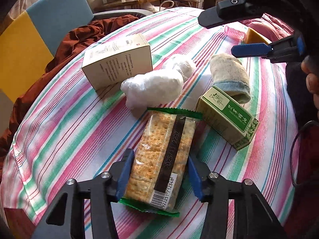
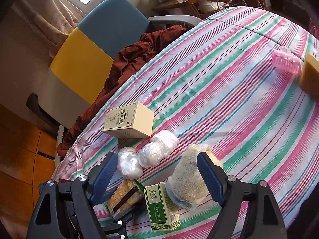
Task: Organize objects
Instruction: 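Close the left tool on the second packaged cracker bar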
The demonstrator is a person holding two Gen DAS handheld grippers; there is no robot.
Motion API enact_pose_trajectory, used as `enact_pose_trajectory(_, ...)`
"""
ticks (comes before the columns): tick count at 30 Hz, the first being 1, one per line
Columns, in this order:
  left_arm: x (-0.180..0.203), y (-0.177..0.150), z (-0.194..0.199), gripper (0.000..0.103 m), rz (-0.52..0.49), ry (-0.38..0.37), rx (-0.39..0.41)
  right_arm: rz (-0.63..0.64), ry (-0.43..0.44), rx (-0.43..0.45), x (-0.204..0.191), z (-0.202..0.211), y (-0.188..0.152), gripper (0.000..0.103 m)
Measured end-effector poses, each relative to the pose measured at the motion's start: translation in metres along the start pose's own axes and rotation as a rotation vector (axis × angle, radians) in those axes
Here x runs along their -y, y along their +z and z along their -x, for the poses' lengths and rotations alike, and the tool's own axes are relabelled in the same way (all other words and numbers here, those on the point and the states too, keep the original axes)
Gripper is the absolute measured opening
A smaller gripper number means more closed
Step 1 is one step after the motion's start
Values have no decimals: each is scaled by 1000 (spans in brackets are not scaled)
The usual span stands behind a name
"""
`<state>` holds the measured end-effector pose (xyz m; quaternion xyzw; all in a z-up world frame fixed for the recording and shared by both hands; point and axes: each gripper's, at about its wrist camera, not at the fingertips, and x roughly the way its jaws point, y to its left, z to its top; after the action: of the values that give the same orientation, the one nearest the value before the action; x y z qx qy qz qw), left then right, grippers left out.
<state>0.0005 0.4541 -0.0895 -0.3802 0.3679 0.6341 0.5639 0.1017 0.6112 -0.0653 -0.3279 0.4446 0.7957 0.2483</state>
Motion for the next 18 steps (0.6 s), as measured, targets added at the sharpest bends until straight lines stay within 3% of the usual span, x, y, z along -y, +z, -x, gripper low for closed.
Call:
enact_pose_trajectory(9, 12, -46, 25, 48, 256, 88, 67, -86, -21, 0, 19, 1, 3, 83)
enact_pose_trajectory(14, 28, -89, 46, 48, 313, 146, 134, -108, -32, 7, 24, 4, 3, 83)
enact_pose_trajectory(18, 33, -101, 49, 49, 326, 177, 182, -59, -14, 19, 14, 6, 2, 83)
